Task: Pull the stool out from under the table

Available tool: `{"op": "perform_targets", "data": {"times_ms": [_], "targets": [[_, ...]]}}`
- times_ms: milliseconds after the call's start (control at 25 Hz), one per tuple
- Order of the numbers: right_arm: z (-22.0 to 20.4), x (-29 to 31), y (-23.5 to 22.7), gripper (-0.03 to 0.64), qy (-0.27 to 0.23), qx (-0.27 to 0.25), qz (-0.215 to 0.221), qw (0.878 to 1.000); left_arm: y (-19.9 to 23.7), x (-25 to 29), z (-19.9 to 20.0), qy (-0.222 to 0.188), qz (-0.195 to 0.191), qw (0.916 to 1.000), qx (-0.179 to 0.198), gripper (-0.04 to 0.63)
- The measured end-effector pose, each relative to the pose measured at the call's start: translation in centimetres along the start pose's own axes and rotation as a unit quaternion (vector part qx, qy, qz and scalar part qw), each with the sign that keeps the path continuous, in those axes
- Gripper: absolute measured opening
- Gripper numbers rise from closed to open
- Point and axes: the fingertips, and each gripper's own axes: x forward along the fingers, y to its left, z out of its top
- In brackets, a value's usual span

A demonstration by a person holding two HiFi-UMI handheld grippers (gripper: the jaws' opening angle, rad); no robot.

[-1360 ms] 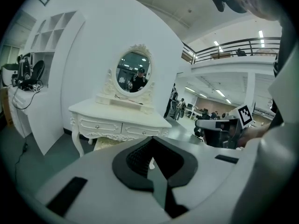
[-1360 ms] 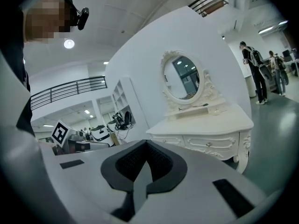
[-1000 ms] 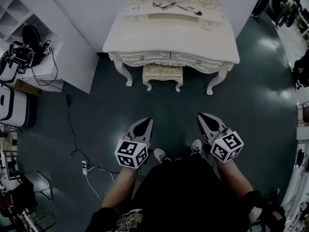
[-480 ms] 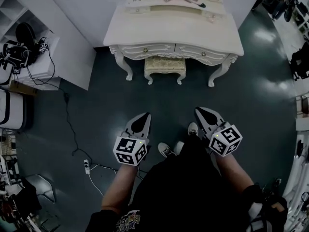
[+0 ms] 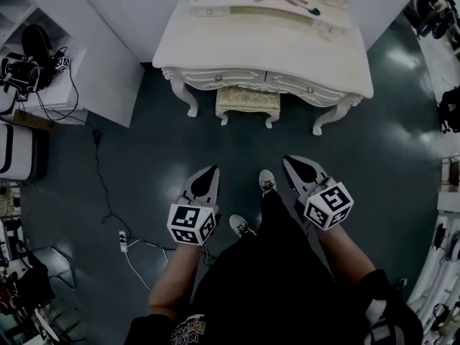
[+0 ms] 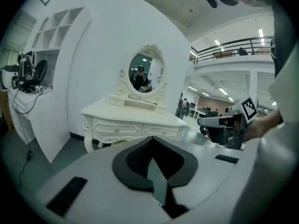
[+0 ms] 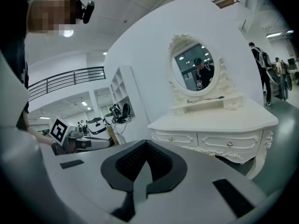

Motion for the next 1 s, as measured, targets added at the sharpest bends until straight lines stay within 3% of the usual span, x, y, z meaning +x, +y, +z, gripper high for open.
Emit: {"op": "perform_targets", "data": {"times_ms": [400, 920, 1000], "targets": [[-2.9, 6.5, -9.8, 0.028, -0.005, -0.045, -0.004, 0.999, 3.4, 11.1, -1.5, -0.023, 0.041, 0.998, 0.042, 0.005], [-15.7, 16.0, -23.4, 0.032, 0.037, -0.016, -0.053, 0.998, 9.7, 23.9, -12.4, 0.028, 0.048, 0.9973, 0.048, 0.005], [-18.0, 17.1, -25.6, 0.08, 0.04, -0.007, -0.069, 0.997, 10.3, 25.6, -14.6, 0.033, 0.048, 0.9973, 0.045, 0.005]]}}
